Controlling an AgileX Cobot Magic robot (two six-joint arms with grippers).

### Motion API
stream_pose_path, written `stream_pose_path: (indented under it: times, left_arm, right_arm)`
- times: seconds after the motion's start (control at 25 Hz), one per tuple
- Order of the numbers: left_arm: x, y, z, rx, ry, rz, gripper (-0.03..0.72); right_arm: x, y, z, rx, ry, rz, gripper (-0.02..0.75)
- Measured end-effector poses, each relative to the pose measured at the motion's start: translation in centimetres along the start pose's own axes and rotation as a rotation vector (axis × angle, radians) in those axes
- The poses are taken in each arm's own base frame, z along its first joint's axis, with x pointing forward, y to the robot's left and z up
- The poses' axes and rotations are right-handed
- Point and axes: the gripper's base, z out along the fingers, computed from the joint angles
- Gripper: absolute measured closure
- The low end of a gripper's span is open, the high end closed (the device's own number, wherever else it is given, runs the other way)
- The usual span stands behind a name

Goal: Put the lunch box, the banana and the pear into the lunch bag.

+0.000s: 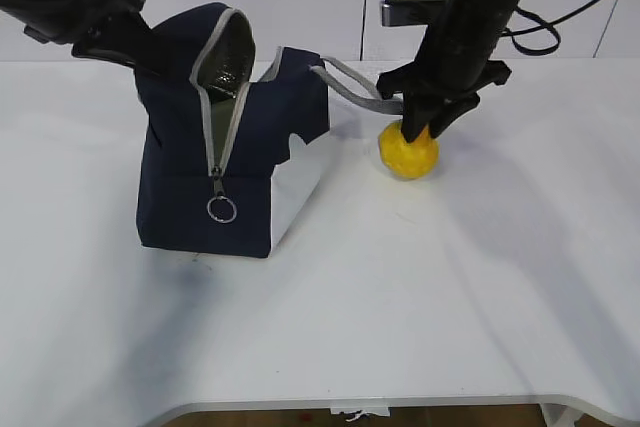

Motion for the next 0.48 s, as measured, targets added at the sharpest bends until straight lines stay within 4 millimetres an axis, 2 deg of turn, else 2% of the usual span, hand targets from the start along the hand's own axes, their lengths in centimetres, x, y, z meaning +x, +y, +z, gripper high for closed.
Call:
stream_pose_path:
  times: [0.24, 0.32, 0.48]
  left_arm:
    - [0.0, 0.0, 0.0, -0.001, 0.001, 0.001, 0.694]
    - [0.0, 0.0, 0.0, -0.001, 0.001, 0.001, 0.694]
    - [0.0, 0.0, 0.0, -0.001, 0.001, 0.001, 0.694]
  right_arm:
    - [3.2, 0.1, -2.7, 0.042, 0.042, -0.005, 0.498]
    - [3.9, 0.3, -4.5, 0.047, 0.019, -0.009, 0.498]
    - [4.2, 1.4, -9.7, -0.004, -0.108, -0.003, 0.498]
